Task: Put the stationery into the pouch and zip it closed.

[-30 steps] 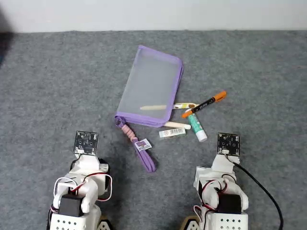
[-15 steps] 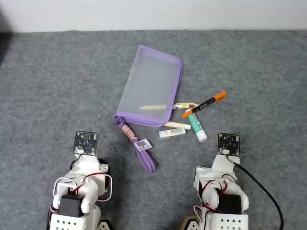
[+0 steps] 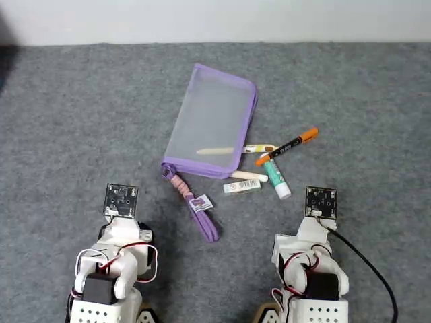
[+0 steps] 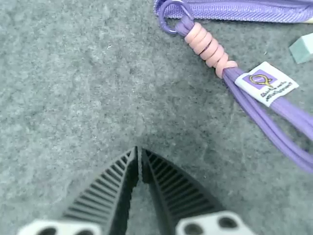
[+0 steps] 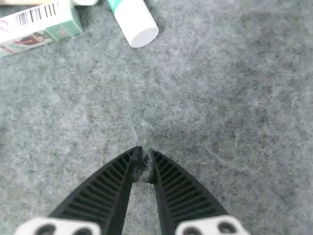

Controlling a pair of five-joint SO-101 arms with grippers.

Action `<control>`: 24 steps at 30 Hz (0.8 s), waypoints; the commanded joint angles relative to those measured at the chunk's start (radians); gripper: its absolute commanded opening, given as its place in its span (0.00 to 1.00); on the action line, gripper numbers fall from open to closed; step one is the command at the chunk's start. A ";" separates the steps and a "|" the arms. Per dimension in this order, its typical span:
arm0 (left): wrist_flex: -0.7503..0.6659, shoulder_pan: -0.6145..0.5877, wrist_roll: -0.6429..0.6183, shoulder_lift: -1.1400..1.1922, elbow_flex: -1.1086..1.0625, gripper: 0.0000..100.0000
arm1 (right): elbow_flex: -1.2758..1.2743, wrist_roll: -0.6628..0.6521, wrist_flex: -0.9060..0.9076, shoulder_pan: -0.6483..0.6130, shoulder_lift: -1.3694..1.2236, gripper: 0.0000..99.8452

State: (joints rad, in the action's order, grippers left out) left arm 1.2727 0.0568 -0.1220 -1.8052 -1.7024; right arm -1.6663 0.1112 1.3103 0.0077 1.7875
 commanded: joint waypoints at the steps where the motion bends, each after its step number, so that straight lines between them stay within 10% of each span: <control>1: -0.014 0.008 -0.005 -0.014 0.021 0.02 | -0.018 0.005 -0.018 -0.053 0.007 0.01; 7: -0.014 0.008 -0.005 -0.014 0.021 0.02 | -0.017 0.003 -0.015 -0.236 0.007 0.01; 18: -0.014 0.008 -0.005 -0.014 0.021 0.02 | 0.025 -0.009 -0.018 -0.186 0.007 0.01; 24: -0.014 0.008 -0.005 -0.014 0.021 0.02 | 0.094 -0.270 -0.205 -0.136 0.002 0.01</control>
State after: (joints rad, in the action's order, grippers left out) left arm 1.2727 0.0568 -0.1220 -1.8052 -1.7024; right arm -1.6494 -0.0683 1.1953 -0.1519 1.7921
